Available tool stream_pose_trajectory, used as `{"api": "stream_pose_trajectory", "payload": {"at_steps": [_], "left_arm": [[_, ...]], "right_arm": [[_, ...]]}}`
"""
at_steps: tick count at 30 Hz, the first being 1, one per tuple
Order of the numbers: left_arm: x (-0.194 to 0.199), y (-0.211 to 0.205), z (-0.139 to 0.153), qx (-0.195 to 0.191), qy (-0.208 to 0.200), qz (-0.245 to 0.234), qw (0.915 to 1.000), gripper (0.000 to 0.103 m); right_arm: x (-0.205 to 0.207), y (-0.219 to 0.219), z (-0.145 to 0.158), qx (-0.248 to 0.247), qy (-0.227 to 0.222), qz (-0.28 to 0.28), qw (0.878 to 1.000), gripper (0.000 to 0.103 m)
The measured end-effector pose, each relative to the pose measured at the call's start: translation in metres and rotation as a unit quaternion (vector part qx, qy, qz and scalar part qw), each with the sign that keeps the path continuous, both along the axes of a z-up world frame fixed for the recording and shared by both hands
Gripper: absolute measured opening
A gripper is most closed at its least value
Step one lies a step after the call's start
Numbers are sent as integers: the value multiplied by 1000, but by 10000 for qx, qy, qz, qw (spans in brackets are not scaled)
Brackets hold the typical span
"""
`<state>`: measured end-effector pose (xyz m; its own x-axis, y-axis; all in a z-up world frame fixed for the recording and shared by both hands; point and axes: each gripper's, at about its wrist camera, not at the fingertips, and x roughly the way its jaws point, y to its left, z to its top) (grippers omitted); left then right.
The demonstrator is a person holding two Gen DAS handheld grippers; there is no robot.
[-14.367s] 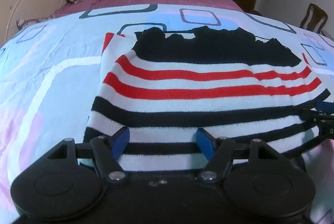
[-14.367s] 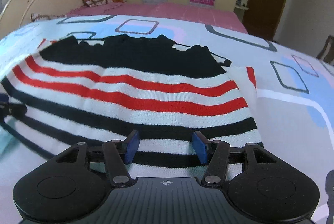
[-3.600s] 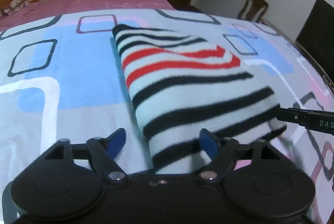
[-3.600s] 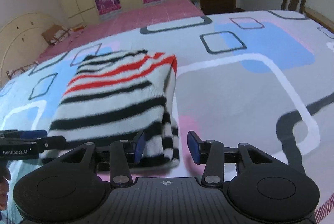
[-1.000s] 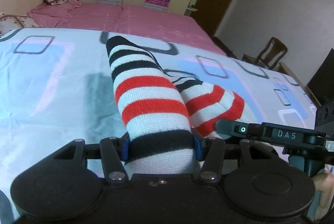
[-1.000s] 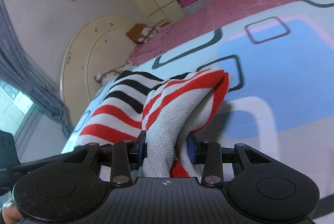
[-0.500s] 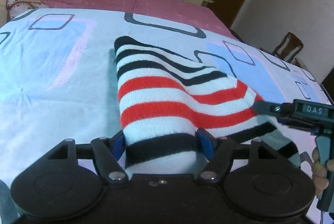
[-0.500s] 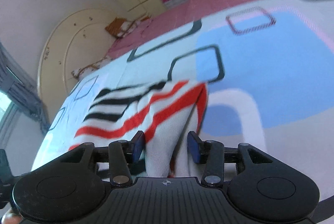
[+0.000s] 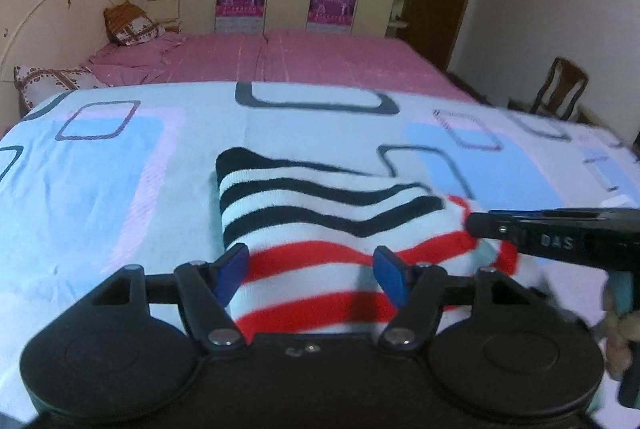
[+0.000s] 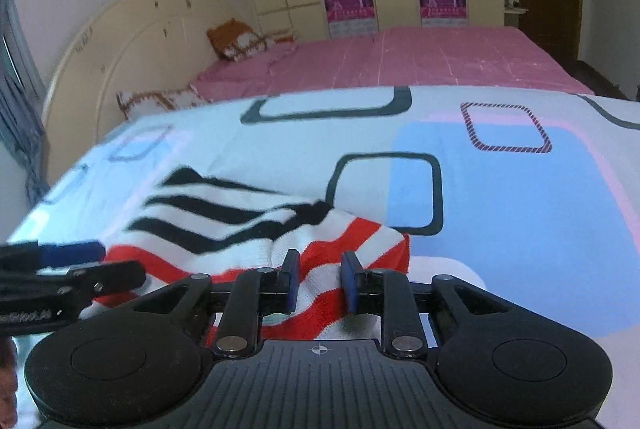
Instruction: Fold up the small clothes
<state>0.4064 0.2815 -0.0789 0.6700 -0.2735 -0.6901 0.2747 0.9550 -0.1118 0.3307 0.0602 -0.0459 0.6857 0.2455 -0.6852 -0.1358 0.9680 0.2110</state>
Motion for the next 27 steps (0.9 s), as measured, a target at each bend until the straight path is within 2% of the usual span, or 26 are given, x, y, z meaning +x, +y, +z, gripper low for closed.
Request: {"api": "stream_pose_trajectory", "payload": {"at_steps": [2,3,7,10,13,15,20,23,27], "left_arm": [[7,-2,-10,137,-14,36,9999,68],[11,-3,-15,200,24,48,9998,72],[18,1,-27,131,129,150,9997,79],[16,2,-25,140,142,190,9996,81],[3,5,-14,113,56,189,9997,76],[-10,7,-7,132,-60,133,9998,75],[-51,10,3,242,-206,-62,9995,75],[-72,12,3,232,-181,-95,9995,75],[-84,14,-5,95,153,-10,9998,76]], "right_arm": [[5,2,-10,-209,13,-21,9998,24],[6,2,-14,-267,4,-26,9996,24],[14,5,-31,-595,-30,-48,9982,24],[17,2,-36,-555,7,-131,9984,24],[16,-4,-24,-375,110,-125,9992,24],[3,-10,-9,-175,-23,-103,9998,24],[-43,-5,15,-148,-290,132,9994,24],[-66,-4,16,-108,-252,146,9995,24],[-86,-1,1,-349,-85,59,9993,24]]}}
